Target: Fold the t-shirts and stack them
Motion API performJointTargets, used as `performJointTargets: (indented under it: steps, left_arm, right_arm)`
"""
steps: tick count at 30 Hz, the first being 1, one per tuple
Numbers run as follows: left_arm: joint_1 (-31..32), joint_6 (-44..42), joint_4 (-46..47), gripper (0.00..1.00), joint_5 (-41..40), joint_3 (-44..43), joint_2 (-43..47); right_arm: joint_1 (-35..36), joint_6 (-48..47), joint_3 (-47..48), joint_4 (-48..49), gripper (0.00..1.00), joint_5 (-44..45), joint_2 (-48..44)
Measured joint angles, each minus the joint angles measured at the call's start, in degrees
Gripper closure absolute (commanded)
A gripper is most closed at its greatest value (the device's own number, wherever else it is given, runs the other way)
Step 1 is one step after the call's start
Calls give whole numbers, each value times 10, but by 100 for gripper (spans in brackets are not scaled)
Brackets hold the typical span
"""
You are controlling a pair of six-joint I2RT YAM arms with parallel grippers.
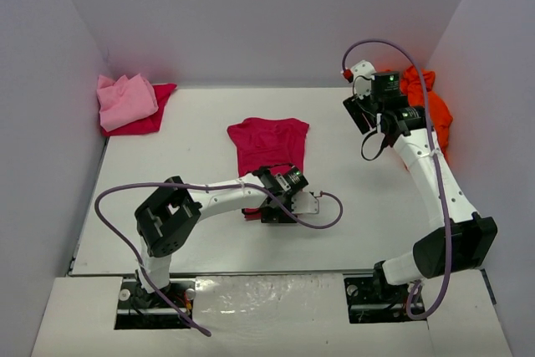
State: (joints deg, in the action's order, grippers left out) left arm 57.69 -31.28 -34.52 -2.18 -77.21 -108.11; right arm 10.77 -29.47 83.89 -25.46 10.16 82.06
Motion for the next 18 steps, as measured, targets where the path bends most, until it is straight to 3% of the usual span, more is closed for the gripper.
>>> performJointTargets:
  steps: [12, 15, 17, 18]
  left_arm:
    - [0, 4, -5, 36, 11, 0, -5]
    - [0, 4, -6, 53, 13, -1, -17]
    - [0, 6, -5, 84, 13, -3, -23]
    - [0, 7, -2, 94, 13, -4, -25]
  right_arm:
    - [-7, 24, -18, 14, 24, -32, 27]
    - [-7, 27, -18, 15, 25, -43, 41]
    - [-7, 30, -18, 16, 25, -53, 51]
    - [-7, 32, -18, 17, 25, -61, 56]
